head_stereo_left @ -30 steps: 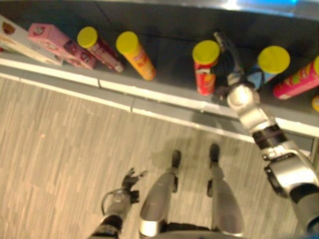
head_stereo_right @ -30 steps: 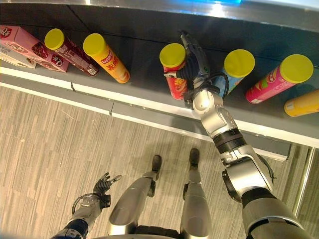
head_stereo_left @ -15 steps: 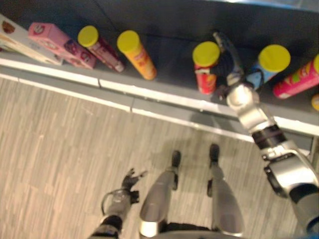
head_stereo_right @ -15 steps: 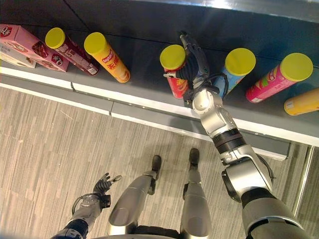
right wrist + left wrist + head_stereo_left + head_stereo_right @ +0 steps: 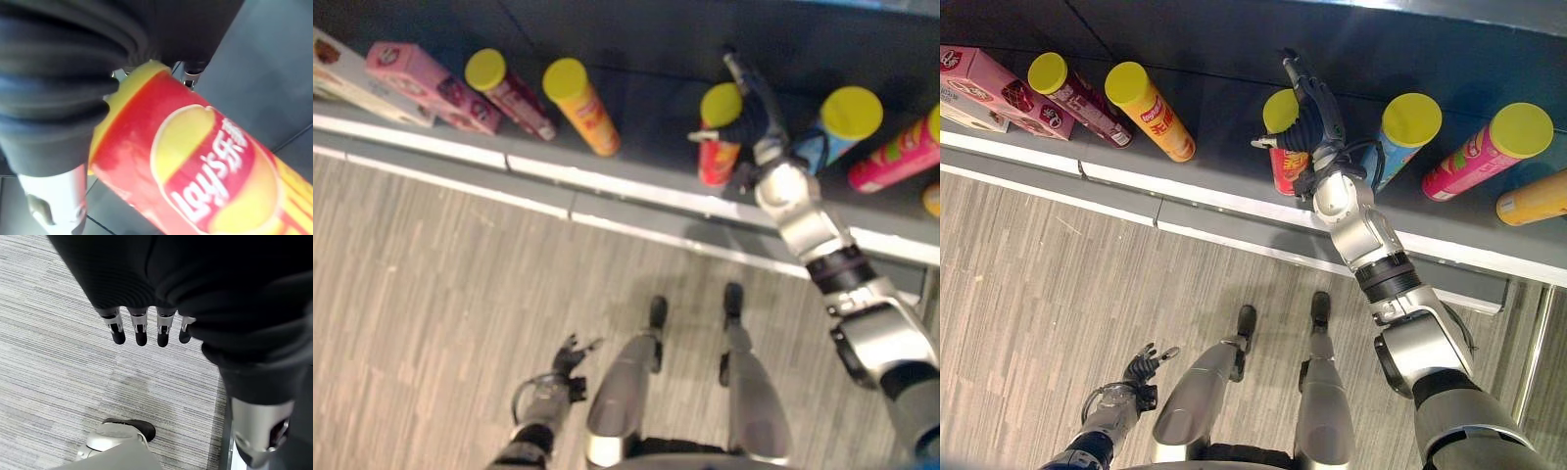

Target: Put the goods on the table back onto the shelves and tidy them up.

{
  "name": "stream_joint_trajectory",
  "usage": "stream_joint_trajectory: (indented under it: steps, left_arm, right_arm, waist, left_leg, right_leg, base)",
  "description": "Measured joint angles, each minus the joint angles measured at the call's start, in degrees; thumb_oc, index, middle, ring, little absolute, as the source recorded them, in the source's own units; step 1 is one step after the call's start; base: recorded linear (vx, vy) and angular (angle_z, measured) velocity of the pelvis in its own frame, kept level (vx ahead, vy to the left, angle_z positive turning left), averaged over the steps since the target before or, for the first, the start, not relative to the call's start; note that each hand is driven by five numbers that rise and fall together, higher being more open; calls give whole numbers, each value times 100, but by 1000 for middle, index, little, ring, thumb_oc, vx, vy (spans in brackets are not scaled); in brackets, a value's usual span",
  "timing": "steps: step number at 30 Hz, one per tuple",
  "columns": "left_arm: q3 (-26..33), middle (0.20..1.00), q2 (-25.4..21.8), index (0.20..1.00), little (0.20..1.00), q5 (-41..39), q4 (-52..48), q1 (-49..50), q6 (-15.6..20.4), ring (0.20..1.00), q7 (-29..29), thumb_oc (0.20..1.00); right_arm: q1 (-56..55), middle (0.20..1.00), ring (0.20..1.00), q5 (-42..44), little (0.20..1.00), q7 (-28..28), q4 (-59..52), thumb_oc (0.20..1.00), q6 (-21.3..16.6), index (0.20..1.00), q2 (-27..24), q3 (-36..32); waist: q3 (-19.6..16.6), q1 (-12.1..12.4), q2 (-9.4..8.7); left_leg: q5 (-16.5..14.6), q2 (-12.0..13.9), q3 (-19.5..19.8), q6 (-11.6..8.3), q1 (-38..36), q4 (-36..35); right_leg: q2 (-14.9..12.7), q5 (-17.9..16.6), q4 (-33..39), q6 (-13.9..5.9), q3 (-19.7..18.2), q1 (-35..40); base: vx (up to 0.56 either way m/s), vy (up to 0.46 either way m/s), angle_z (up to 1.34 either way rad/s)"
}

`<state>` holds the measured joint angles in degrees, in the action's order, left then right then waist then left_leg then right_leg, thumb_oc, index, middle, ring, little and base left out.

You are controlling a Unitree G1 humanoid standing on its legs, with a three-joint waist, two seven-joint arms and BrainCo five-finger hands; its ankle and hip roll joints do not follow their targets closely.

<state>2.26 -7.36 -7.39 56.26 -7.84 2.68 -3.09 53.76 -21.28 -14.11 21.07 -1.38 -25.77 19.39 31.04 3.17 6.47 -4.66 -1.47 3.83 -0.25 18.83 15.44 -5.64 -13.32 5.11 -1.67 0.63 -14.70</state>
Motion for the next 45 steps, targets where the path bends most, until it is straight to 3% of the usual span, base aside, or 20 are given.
stream_joint_trajectory:
  steps: [16,19,29,31,34,37,38,39,40,42,44,45]
  left_arm:
    - [-8,1000,-4,1000,1000,-2,106,-130,-20,1000,-5,1000]
    - [-10,1000,-10,1000,1000,-3,151,-173,-33,1000,-11,1000]
    - [-193,1000,-350,1000,1000,-40,566,-217,-29,1000,-9,1000]
    - [-301,1000,-497,1000,1000,-39,709,-217,-29,1000,0,1000]
    - [-500,1000,-619,1000,1000,-25,812,-230,-28,1000,13,1000]
    - [-667,1000,-678,1000,1000,-22,973,-143,-32,1000,48,1000]
    - [-685,1000,-709,1000,1000,-22,966,-109,-31,1000,58,1000]
    - [-661,1000,-734,1000,1000,-22,953,0,-34,1000,89,1000]
    - [-658,1000,-734,1000,1000,-23,956,130,-34,1000,94,1000]
    - [-665,1000,-749,1000,1000,-22,948,340,-27,1000,122,1000]
    - [-671,1000,-811,1000,1000,-21,925,482,-28,1000,155,1000]
    - [-669,1000,-909,1000,1000,-21,869,560,-18,1000,212,1000]
  right_arm:
    - [-10,1000,1000,-3,1000,-21,-748,1000,9,1000,0,-237]
    - [-340,1000,1000,44,1000,100,-1658,1000,53,1000,35,-243]
    - [-2133,1000,1000,1583,1000,830,-3788,1000,-70,1000,201,-286]
    - [-2469,1000,1000,2099,1000,1061,-4101,1000,-151,1000,288,-159]
    - [-2948,1000,1000,2856,1000,1332,-4233,1000,-202,1000,405,8]
    - [-3595,1000,1000,3618,1000,1685,-4186,1000,-212,1000,524,322]
    - [-3688,1000,1000,3737,1000,1752,-4174,1000,-214,1000,561,353]
    - [-3872,1000,1000,4159,1000,1924,-4064,1000,-219,1000,651,435]
    - [-4058,1000,1000,4422,1000,2053,-3944,1000,-215,1000,636,492]
    - [-4434,1000,1000,4770,1000,2225,-3843,1000,-212,1000,564,483]
    - [-4637,1000,1000,4960,1000,2372,-3629,1000,-238,1000,440,501]
    - [-4660,1000,1000,4972,1000,2478,-3396,1000,-286,1000,420,533]
  waist:
    - [23,-70,-107]
    - [24,-154,-164]
    - [-130,-389,-789]
    - [-275,-455,-1009]
    - [-376,-474,-1142]
    - [-751,-435,-1238]
    - [-773,-401,-1248]
    - [-806,-248,-1200]
    - [-892,-234,-1095]
    - [-1188,-191,-1074]
    - [-1467,-129,-1161]
    - [-1620,-97,-1357]
  left_leg:
    - [-71,4,-6,5,2,97]
    - [-78,8,-15,9,-64,89]
    - [-318,37,-164,26,-400,405]
    - [-384,35,-283,88,-412,525]
    - [-484,32,-299,152,-514,701]
    - [-530,62,-357,213,-568,728]
    - [-507,105,-417,248,-636,671]
    - [-458,304,-649,294,-879,455]
    - [-405,445,-692,278,-1074,254]
    - [-131,498,-775,266,-1420,-365]
    - [200,484,-773,163,-1704,-975]
    - [329,398,-797,84,-1796,-1243]
  right_leg:
    - [7,-60,0,-83,-7,20]
    - [12,-63,-1,-83,-17,78]
    - [45,81,-3,66,-140,477]
    - [27,143,-8,-1,-159,492]
    - [14,192,-105,12,-160,629]
    - [-2,475,-146,17,-135,658]
    - [10,536,-157,34,-132,689]
    - [102,696,-424,193,-59,679]
    - [152,780,-556,165,49,832]
    - [82,955,-721,2,116,1167]
    - [80,1005,-603,-139,172,1589]
    - [51,947,-184,-224,200,1895]
  base:
    - [0,0,0]
    - [10,2,-2]
    - [45,26,-10]
    - [37,39,-22]
    - [16,16,-6]
    - [-1,-35,-11]
    - [-44,-76,-60]
    - [-27,-73,-71]
    - [-25,-72,-73]
    - [8,-78,-28]
    - [-5,-96,-9]
    - [4,-94,-17]
